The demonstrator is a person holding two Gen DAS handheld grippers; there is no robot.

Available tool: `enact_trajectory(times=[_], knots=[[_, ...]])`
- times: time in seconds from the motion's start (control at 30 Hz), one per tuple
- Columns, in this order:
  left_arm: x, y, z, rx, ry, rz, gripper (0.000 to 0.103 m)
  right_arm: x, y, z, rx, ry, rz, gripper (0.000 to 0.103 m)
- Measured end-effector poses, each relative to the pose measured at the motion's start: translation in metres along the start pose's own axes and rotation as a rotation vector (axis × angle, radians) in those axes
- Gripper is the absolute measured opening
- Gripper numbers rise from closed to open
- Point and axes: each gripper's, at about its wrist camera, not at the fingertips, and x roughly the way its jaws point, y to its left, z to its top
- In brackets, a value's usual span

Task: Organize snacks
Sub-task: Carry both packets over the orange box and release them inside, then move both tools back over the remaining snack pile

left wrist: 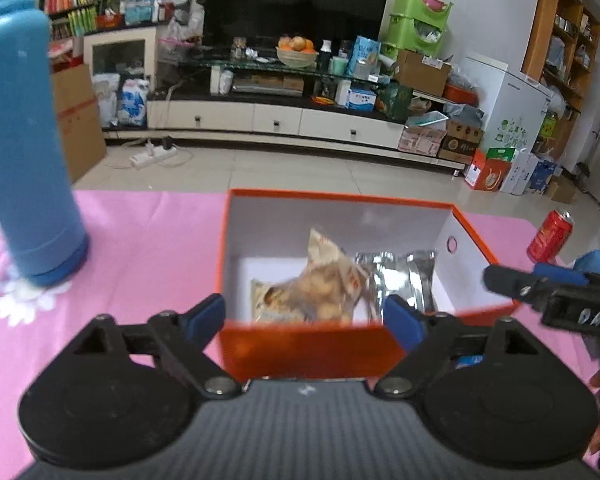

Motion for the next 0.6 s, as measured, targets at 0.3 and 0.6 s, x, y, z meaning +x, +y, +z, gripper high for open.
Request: enact_trajectory(times=[0.3, 0.6], knots=[[-0.072, -0.006, -0.063, -0.012, 0.028, 0.047, 0.096, -0.087, 0.019, -0.057, 0.092, 0.044, 0.018, 0.084], [-0.127, -0.014, -0.121, -0.085, 0.036, 0.042, 0.098, -0.145, 0.026, -0.136, 0.214, 0.081, 0.032, 0.085]])
